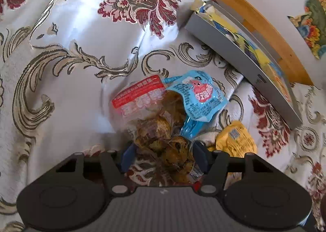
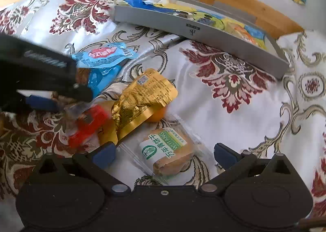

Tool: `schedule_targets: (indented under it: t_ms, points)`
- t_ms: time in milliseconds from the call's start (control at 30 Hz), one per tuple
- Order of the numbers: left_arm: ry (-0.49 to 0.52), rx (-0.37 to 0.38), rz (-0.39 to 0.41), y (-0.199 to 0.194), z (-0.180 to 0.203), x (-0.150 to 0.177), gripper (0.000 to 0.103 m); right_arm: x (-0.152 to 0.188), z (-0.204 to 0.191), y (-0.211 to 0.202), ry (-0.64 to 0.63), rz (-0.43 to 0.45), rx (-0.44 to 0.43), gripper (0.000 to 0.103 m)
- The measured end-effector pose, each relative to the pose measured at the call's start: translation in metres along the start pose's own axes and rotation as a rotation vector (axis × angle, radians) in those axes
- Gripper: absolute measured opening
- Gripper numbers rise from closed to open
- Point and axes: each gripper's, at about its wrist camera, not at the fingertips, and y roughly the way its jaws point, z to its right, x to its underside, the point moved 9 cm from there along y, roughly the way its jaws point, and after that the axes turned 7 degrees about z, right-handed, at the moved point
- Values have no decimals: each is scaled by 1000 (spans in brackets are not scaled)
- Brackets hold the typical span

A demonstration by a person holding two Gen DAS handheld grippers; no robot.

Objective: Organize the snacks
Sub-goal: 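Lower the right tool onto the clear bread pack while the left tool lowers onto the brown snack bag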

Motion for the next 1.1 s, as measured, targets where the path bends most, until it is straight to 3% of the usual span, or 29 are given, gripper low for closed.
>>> schedule_targets:
  t_ms: [33, 167, 233, 400, 600, 700, 767, 967, 1100]
  points:
    - [12, 8, -12, -2, -2, 1, 58, 0, 1, 0, 13, -2, -6, 101]
    - [45, 55, -46, -11, -9, 2, 55, 3, 3, 1, 60, -7, -25, 100]
    - [41, 60, -64, -14, -13, 2, 48, 3, 4, 1, 75, 0, -32, 99]
    - [19, 101, -95, -20, -20, 1, 47, 4, 2, 1, 87, 18, -55, 94]
    - [-19, 126, -77, -20, -24, 3, 51, 3, -1, 0, 89, 23, -68, 92]
    - [-29, 125, -76, -18, -18, 2, 66, 2, -2, 0, 88, 23, -64, 92]
    - [-45, 130, -75, -15, -11, 1, 83, 2, -2, 0, 84, 23, -63, 93]
    - [34, 4, -24, -2, 1, 3, 75, 2, -3, 3, 72, 24, -61, 94]
    - [119, -61, 20, 2, 3, 6, 62, 1, -5, 5, 60, 29, -60, 94]
